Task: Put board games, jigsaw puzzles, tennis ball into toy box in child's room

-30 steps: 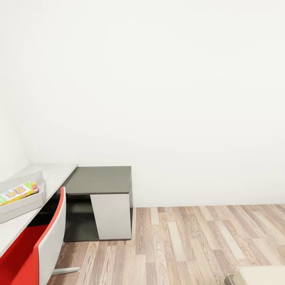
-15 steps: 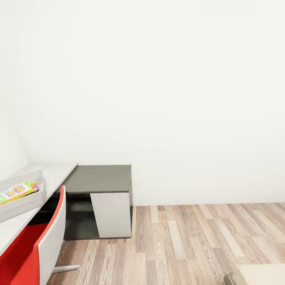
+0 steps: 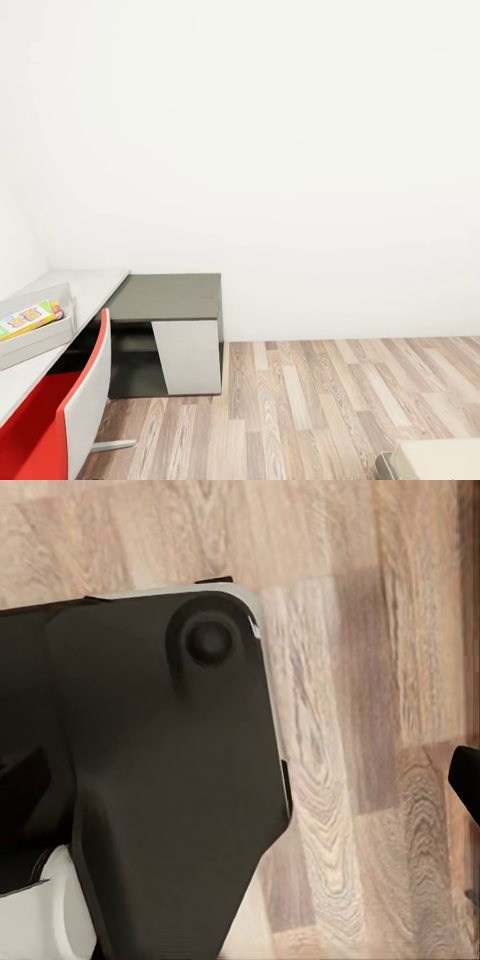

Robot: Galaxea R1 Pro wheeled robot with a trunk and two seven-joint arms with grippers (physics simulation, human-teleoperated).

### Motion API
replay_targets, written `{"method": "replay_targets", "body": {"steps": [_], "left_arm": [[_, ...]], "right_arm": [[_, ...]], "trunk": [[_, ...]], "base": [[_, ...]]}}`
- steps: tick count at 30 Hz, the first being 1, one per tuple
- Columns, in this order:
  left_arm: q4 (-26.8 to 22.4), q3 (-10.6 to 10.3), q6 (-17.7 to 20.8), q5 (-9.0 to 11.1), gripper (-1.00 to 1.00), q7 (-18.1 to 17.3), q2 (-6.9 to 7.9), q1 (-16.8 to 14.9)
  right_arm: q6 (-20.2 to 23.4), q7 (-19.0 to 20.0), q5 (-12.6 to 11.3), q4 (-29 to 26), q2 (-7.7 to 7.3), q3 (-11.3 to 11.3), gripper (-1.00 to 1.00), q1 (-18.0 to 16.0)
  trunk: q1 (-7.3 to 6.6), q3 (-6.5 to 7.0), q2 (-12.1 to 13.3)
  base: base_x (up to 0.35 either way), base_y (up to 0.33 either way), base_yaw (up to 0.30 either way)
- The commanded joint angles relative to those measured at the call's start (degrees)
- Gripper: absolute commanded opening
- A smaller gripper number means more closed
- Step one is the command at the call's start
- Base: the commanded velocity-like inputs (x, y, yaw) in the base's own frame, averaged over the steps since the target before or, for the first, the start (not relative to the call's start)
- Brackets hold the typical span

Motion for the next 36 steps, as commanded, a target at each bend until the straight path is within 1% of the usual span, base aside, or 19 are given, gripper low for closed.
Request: {"method": "replay_targets", "body": {"steps": [1,3,7,15,25,29,30,33,34,36], "left_arm": [[0.1,-0.4,-0.4,0.4,1.00,0.7,-0.02,0.1],[0.1,-0.4,-0.9,0.1,1.00,2.3,-0.01,0.5],[0.1,-0.4,-1.3,0.0,1.00,3.4,0.02,1.4],[0.1,-0.4,-1.4,-0.1,1.00,4.0,-0.03,2.3],[0.2,-0.4,-1.3,-0.1,1.00,4.2,-0.41,2.4],[0.2,-0.4,-1.2,-0.1,1.00,4.9,-1.02,2.4],[0.2,-0.4,-1.1,0.0,1.00,5.6,-1.50,2.4],[0.2,-0.4,-1.1,0.0,1.00,7.0,-2.05,2.4],[0.2,-0.4,-1.1,0.0,1.00,8.2,-2.34,2.4],[0.2,-0.4,-1.1,0.0,1.00,8.7,-2.48,2.4]], "right_arm": [[-0.1,-0.3,-0.5,-0.1,-0.04,0.5,1.00,0.0],[-0.1,-0.4,-0.5,-0.1,-0.18,0.5,1.00,0.1],[-0.1,-0.5,-0.6,0.0,-0.39,0.5,1.00,0.0],[-0.2,-0.6,-0.6,0.0,-0.53,0.5,1.00,-0.1],[-0.2,-0.7,-0.6,-0.1,-0.58,0.5,1.00,-0.2],[-0.2,-0.7,-0.6,-0.1,-0.47,0.5,1.00,-0.2],[-0.3,-0.7,-0.6,-0.1,-0.45,0.5,1.00,-0.2],[-0.3,-0.7,-0.6,-0.1,-0.39,0.5,1.00,-0.2],[-0.2,-0.7,-0.6,-0.1,-0.28,0.6,1.00,-0.2],[-0.2,-0.8,-0.6,-0.1,-0.16,0.6,1.00,-0.2]], "trunk": [[0.03,-0.21,-0.1],[0.03,-0.40,-0.1],[0.03,-0.78,-0.1],[0.03,-1.53,-0.1],[0.03,-2.34,-0.1],[0.03,-2.42,-0.1],[0.03,-2.43,-0.1],[0.03,-2.45,-0.1],[0.03,-2.45,-0.1],[0.03,-2.45,-0.1]], "base": [[0.000,0.000,0.000],[0.000,0.000,0.000],[0.000,0.000,0.000],[0.000,0.000,0.000],[0.000,0.000,0.000],[0.000,0.000,0.000],[0.000,0.000,0.000],[0.000,0.000,0.000],[0.000,0.000,0.000],[0.000,0.000,0.000]]}}
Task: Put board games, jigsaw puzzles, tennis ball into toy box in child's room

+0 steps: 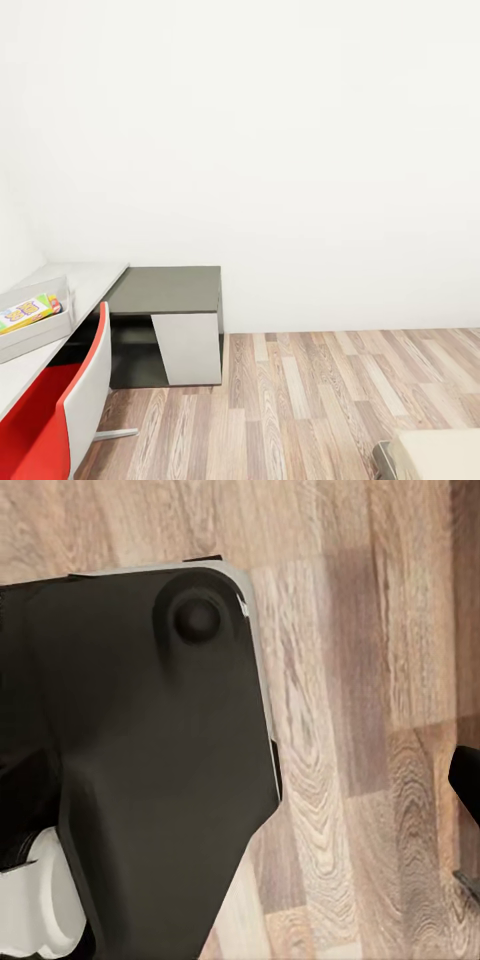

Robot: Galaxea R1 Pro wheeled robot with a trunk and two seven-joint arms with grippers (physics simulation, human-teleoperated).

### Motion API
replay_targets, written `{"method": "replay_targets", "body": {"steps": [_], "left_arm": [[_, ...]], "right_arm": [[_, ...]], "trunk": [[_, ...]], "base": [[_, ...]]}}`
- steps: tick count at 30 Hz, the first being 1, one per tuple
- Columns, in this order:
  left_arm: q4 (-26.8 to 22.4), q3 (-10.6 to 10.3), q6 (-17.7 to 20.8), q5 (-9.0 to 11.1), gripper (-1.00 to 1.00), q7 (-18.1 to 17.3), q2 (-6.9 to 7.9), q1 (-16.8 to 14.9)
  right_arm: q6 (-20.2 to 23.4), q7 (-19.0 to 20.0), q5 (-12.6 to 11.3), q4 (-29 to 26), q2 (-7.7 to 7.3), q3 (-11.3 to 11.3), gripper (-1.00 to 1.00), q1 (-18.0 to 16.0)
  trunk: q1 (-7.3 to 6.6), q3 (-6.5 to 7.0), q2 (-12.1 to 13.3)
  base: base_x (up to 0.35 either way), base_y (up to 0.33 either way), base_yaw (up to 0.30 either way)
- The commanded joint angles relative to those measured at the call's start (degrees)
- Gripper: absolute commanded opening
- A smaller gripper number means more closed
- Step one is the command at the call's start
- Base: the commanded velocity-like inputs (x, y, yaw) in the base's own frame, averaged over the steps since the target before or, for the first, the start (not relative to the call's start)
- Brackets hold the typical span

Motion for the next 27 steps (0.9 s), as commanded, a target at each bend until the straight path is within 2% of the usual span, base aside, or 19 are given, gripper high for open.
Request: {"method": "replay_targets", "body": {"steps": [1,7,11,22,27], "left_arm": [[0.0,-0.4,-0.2,0.5,1.00,0.3,-0.06,0.0],[0.1,-0.4,-0.5,0.6,1.00,1.0,-0.17,0.2],[0.0,-0.3,-0.6,0.7,1.00,1.1,-0.17,0.5],[-0.3,0.0,-0.8,0.5,1.00,1.0,-0.15,0.6],[-0.4,0.2,-0.8,0.5,1.00,1.0,-0.59,0.5]], "right_arm": [[0.0,-0.3,-0.5,-0.1,0.08,0.5,1.00,0.0],[-0.1,-2.1,-0.7,-0.1,0.36,0.3,1.00,0.0],[0.0,-3.0,-1.2,-0.1,0.03,-0.3,1.00,0.0],[0.0,-3.5,-1.1,-0.1,-0.38,-1.4,1.00,0.0],[-0.1,-3.5,-1.3,-0.1,-0.22,-1.6,1.00,0.0]], "trunk": [[0.03,-0.11,-0.1],[0.03,-0.11,-0.1],[0.03,-0.11,-0.1],[0.03,-0.11,-0.1],[0.03,-0.11,-0.1]], "base": [[0.000,0.000,0.000],[0.000,0.000,0.000],[0.000,0.000,0.000],[0.000,0.000,0.000],[0.000,0.000,0.000]]}}
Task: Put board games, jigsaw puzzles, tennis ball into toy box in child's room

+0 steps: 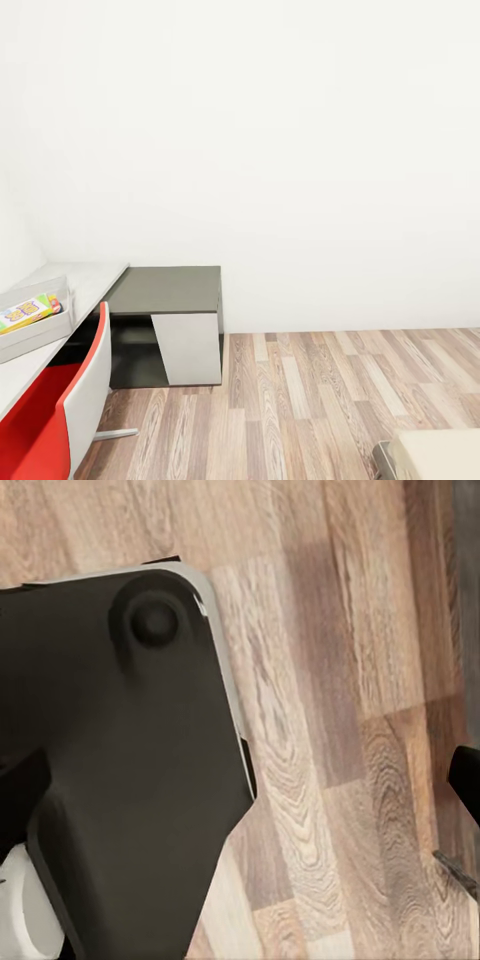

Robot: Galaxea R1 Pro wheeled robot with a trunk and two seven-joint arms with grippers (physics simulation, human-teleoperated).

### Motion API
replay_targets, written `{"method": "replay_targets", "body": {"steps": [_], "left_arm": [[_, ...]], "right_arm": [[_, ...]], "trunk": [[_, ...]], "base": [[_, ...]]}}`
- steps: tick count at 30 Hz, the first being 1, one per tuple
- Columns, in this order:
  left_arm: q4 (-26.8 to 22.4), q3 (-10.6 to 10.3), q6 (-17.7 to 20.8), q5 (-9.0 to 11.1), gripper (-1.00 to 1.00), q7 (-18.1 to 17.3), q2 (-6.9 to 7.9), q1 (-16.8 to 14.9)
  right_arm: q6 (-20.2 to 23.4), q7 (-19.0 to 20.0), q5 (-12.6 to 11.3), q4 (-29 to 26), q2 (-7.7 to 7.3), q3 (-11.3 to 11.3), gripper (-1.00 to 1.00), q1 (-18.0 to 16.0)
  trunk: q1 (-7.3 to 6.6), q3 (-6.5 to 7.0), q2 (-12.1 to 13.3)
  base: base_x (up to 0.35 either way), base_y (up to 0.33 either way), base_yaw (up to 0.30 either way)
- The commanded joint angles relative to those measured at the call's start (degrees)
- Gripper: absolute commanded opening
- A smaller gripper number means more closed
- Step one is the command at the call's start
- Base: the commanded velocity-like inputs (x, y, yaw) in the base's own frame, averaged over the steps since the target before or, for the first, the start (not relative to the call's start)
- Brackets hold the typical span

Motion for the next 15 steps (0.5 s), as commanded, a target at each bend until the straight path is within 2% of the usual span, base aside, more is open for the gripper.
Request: {"method": "replay_targets", "body": {"steps": [1,9,15], "left_arm": [[0.0,-0.3,-0.2,0.5,1.00,0.1,-0.06,0.0],[0.0,-0.4,-0.2,0.4,1.00,0.1,-0.27,0.0],[0.0,-0.3,-0.2,0.4,1.00,0.1,-0.28,0.0]], "right_arm": [[-0.1,-0.2,-0.5,-0.1,0.10,0.5,1.00,0.0],[-0.1,-0.2,-0.5,-0.1,0.53,0.5,1.00,0.0],[-0.1,-0.2,-0.4,-0.1,-0.04,0.4,1.00,0.0]], "trunk": [[0.03,-0.11,-0.1],[0.03,-0.11,-0.1],[0.03,-0.11,-0.1]], "base": [[0.000,0.000,0.000],[0.000,0.000,0.000],[0.000,0.000,0.000]]}}
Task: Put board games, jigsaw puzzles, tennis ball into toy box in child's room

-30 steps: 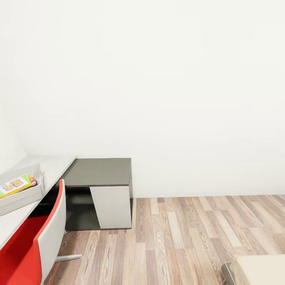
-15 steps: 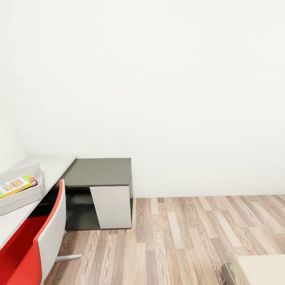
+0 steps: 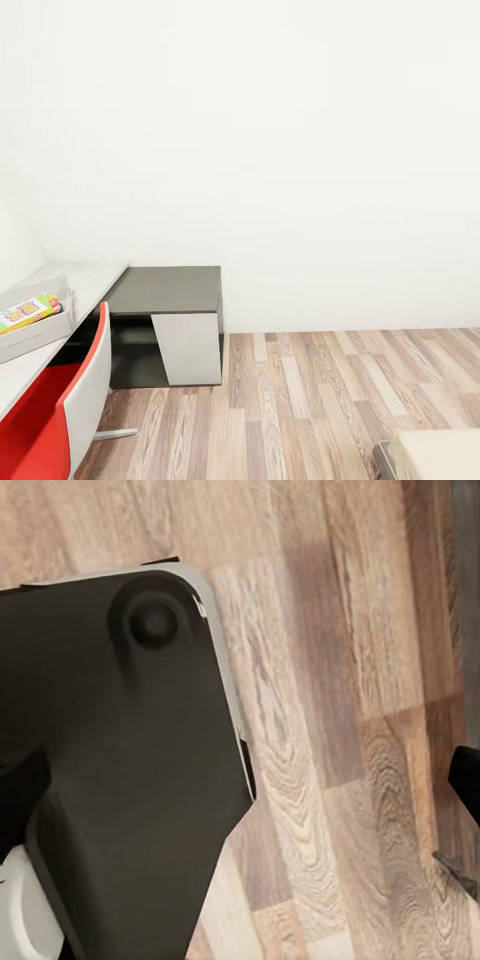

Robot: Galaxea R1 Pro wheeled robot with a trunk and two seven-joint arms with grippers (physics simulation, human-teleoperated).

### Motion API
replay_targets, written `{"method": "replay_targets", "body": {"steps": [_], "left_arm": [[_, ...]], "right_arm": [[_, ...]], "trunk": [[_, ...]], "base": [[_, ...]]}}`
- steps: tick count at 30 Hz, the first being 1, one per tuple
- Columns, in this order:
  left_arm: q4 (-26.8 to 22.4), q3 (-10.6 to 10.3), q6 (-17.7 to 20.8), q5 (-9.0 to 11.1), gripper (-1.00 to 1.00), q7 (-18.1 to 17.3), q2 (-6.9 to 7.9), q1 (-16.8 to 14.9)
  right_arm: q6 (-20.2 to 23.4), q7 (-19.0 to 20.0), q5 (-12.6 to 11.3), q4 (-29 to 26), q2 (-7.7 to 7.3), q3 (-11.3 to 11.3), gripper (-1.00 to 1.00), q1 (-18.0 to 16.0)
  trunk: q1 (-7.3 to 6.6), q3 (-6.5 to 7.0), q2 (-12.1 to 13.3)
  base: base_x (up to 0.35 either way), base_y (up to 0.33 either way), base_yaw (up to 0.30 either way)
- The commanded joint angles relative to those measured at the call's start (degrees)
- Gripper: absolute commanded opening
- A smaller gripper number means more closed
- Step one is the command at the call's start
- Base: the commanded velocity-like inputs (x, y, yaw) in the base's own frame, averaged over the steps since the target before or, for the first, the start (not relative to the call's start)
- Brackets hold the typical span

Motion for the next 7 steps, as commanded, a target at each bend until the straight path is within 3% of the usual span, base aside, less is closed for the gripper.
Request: {"method": "replay_targets", "body": {"steps": [1,7], "left_arm": [[0.0,-0.3,-0.2,0.5,1.00,0.1,0.00,0.0],[0.0,-0.3,-0.2,0.5,1.00,0.1,-0.01,-0.1]], "right_arm": [[0.0,-0.2,-0.5,-0.1,-0.05,0.5,1.00,0.0],[0.0,-0.2,-0.5,-0.1,-0.03,0.5,1.00,0.0]], "trunk": [[0.03,-0.11,-0.1],[0.03,-0.11,-0.1]], "base": [[0.000,0.000,0.000],[0.000,0.000,0.000]]}}
